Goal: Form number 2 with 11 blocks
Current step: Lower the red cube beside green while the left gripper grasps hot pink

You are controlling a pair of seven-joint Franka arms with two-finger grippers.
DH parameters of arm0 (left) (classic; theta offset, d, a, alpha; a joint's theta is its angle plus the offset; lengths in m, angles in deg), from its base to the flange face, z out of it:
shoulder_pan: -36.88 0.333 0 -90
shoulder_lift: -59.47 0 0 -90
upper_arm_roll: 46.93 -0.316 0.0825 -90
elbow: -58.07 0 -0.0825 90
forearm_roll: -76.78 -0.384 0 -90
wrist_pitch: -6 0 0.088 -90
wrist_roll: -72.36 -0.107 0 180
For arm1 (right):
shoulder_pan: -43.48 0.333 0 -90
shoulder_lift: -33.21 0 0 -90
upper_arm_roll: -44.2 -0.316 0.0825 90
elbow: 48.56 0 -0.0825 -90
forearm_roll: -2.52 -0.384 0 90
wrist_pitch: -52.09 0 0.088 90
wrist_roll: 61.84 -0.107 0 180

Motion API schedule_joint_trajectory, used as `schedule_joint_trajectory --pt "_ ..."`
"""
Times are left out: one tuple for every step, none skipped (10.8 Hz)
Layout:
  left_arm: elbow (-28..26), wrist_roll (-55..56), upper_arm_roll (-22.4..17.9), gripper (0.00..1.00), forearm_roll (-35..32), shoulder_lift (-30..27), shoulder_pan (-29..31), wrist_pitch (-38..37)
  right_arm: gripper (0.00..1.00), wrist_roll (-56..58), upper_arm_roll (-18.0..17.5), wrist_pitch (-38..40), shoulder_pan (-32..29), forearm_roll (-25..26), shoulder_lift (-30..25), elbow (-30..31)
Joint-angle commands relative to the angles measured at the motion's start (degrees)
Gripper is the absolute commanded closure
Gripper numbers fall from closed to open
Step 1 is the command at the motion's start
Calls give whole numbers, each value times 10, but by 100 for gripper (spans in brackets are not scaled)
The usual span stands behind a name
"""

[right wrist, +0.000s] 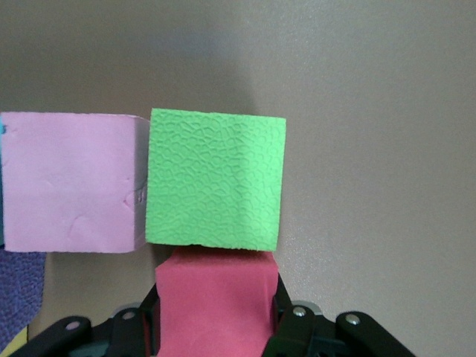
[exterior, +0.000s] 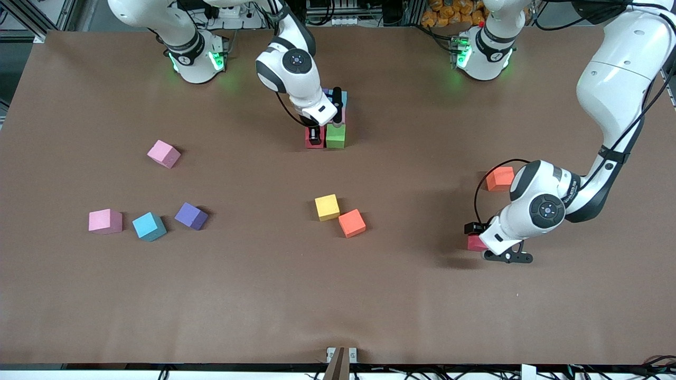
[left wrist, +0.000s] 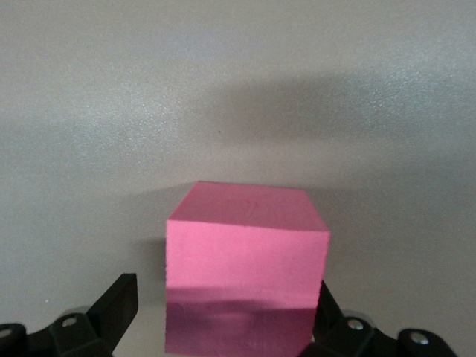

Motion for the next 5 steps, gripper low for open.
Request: schedule_joint_trajectory --pt "-9 2 1 0 -14 -11 2 13 66 -8 0 -6 2 2 4 -3" --pt "-8 2 1 0 -14 -11 1 18 63 -8 0 -6 2 2 4 -3" --pt "-7 3 1 0 -14 -10 2 21 61 -8 0 -6 2 2 4 -3" --pt "-7 3 1 34 -14 -10 2 21 61 -8 0 -6 2 2 4 -3" --pt "-7 3 1 74 -14 -10 2 21 59 -8 0 -6 2 2 4 -3"
